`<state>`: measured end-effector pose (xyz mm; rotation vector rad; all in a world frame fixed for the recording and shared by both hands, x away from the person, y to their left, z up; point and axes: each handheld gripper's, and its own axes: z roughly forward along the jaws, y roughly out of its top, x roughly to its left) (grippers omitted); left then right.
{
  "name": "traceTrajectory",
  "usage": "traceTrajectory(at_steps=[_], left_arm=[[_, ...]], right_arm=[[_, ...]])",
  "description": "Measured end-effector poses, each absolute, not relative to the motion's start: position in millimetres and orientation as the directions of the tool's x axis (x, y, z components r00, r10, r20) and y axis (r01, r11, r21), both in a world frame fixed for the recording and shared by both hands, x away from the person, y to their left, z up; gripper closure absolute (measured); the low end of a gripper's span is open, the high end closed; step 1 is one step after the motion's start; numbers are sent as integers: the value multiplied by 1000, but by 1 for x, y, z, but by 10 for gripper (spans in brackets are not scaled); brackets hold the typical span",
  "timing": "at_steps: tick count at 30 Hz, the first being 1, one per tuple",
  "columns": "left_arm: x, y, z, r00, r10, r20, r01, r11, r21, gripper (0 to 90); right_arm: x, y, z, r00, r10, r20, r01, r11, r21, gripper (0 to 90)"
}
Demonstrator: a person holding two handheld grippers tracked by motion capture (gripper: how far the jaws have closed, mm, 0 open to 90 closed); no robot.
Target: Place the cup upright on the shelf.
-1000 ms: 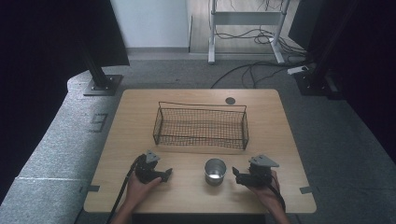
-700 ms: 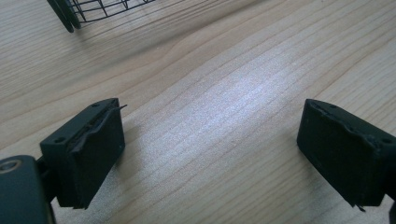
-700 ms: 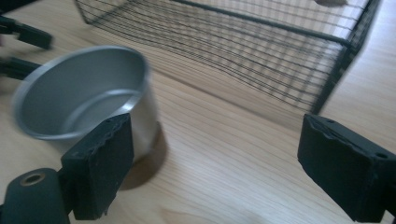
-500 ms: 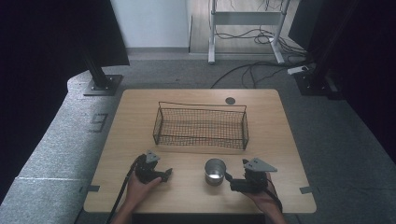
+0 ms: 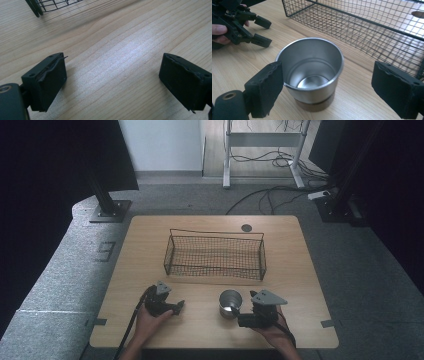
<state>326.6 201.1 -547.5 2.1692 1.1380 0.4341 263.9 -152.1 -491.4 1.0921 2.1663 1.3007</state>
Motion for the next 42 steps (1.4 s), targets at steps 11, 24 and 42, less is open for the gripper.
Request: traceTrajectory(at_steps=[11, 24, 42], left_arm=[[327, 201, -547, 571, 821, -4, 609, -420, 673, 74], [327, 201, -547, 571, 821, -4, 609, -420, 673, 75], [327, 200, -548, 575, 818, -5, 607, -423, 673, 75]], right_arm=[[267, -134, -491, -646, 761, 60, 421, 289, 860, 92], [273, -119, -501, -645, 763, 38, 440, 329, 836, 64], [289, -105, -524, -651, 759, -2, 448, 387, 806, 179]])
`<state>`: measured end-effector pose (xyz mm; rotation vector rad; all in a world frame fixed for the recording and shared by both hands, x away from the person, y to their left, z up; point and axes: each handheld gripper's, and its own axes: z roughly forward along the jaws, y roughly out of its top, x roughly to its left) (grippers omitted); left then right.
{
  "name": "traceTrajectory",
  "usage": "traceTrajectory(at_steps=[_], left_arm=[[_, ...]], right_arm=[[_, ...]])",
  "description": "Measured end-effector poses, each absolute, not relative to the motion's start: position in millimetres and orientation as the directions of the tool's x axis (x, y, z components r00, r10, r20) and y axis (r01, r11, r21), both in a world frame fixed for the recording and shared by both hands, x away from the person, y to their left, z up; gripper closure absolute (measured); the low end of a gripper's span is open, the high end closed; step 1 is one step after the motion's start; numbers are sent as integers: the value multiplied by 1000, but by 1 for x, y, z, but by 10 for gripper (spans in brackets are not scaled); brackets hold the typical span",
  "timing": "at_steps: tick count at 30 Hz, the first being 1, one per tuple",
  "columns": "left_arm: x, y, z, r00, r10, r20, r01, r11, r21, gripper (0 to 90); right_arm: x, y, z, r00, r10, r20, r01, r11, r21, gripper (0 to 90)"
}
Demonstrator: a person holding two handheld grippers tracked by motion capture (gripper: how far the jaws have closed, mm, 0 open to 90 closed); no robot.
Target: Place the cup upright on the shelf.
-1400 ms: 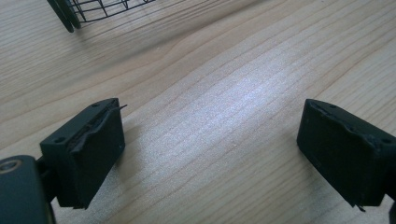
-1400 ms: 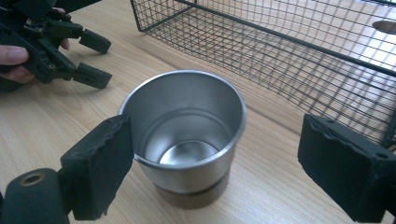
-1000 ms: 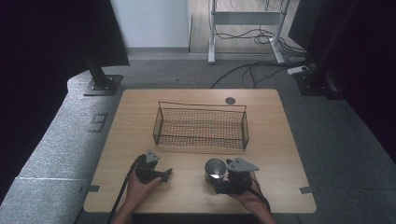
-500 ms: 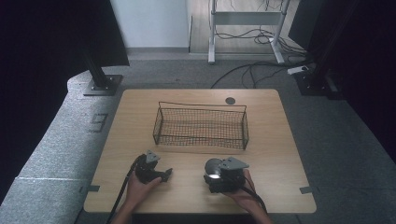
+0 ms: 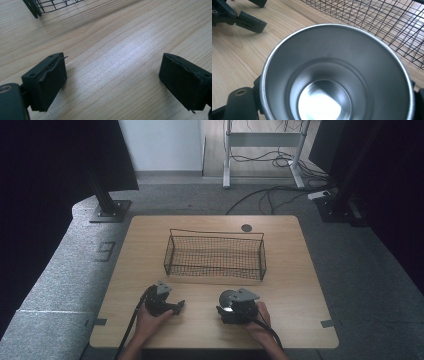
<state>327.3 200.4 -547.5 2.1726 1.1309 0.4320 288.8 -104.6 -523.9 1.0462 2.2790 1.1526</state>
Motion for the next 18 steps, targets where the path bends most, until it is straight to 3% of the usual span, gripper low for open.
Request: traceTrajectory(at_steps=[18], left_arm=[[327, 200, -548, 575, 818, -5, 606, -422, 674, 76]], right_arm=[[285, -108, -516, -637, 771, 11, 445, 355, 822, 181]])
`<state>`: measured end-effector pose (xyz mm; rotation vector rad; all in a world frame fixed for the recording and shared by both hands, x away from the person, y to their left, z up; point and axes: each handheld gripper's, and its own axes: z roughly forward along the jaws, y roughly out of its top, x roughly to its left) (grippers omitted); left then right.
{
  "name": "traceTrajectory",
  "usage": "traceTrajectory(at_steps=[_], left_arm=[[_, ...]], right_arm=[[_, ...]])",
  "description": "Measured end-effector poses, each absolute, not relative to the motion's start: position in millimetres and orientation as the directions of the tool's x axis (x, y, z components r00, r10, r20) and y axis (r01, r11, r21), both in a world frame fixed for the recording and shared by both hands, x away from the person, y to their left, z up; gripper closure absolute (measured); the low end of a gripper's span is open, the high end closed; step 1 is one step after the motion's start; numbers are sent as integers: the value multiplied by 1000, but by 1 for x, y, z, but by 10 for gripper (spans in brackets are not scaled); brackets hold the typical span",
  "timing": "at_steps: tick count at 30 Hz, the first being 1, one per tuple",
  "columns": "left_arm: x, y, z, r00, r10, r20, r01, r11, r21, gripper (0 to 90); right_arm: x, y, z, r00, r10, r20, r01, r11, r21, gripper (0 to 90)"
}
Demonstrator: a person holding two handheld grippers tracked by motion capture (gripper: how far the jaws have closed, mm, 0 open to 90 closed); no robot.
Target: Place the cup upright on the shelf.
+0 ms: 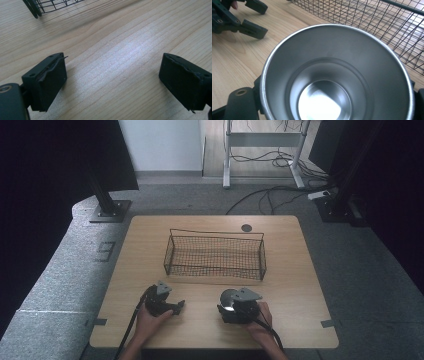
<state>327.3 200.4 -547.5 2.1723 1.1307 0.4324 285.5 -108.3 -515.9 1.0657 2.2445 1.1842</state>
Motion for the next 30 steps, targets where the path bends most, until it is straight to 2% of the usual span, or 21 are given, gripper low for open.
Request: traceTrajectory(at_steps=[30], left_arm=[[327, 200, -548, 574, 819, -6, 606, -420, 676, 77]], right_arm=[[293, -124, -468, -652, 758, 14, 378, 309, 873, 181]])
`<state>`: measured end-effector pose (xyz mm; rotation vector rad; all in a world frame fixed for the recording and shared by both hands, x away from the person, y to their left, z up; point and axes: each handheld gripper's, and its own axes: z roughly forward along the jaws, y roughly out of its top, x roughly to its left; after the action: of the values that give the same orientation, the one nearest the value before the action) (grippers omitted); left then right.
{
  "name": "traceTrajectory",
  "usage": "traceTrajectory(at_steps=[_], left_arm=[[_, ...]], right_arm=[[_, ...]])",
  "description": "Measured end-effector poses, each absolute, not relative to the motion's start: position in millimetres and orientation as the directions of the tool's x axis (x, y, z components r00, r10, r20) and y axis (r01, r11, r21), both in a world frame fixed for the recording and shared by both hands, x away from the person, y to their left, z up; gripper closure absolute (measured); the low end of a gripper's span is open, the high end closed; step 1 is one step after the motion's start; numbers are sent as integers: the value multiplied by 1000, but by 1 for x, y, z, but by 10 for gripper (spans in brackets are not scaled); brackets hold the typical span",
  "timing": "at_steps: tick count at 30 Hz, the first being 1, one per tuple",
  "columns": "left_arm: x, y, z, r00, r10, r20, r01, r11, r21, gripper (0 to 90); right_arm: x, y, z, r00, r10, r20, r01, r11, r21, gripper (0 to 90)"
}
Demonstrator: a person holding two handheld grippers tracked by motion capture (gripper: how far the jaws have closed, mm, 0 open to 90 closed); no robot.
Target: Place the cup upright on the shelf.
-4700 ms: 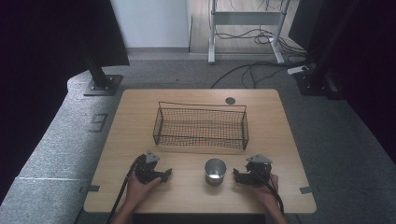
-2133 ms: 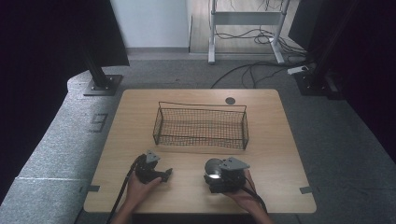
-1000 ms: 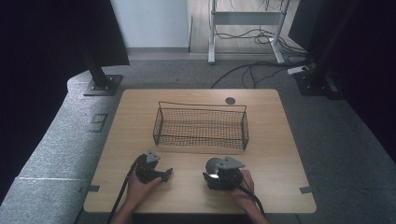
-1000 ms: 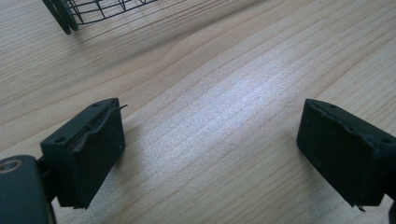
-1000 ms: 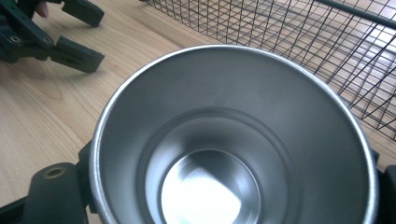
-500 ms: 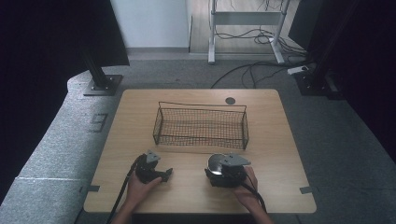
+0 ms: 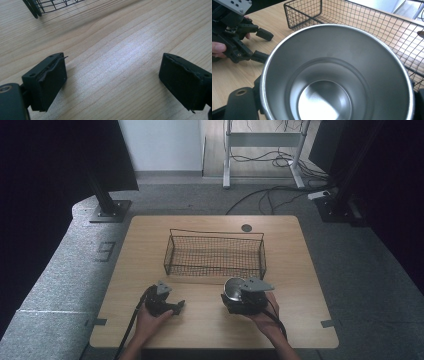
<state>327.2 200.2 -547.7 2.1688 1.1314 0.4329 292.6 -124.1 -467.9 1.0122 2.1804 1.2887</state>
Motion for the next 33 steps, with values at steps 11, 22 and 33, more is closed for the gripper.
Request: traceTrajectory(at_steps=[11, 22, 33], left_arm=[[327, 200, -548, 574, 819, -5, 606, -421, 675, 80], [326, 200, -547, 574, 819, -4, 606, -421, 675, 82], [326, 200, -547, 575, 818, -5, 607, -422, 674, 82]], right_arm=[[297, -119, -457, -674, 738, 29, 377, 310, 873, 181], [305, -119, -442, -666, 746, 14, 364, 309, 879, 181], [316, -124, -431, -658, 752, 33, 370, 285, 884, 181]])
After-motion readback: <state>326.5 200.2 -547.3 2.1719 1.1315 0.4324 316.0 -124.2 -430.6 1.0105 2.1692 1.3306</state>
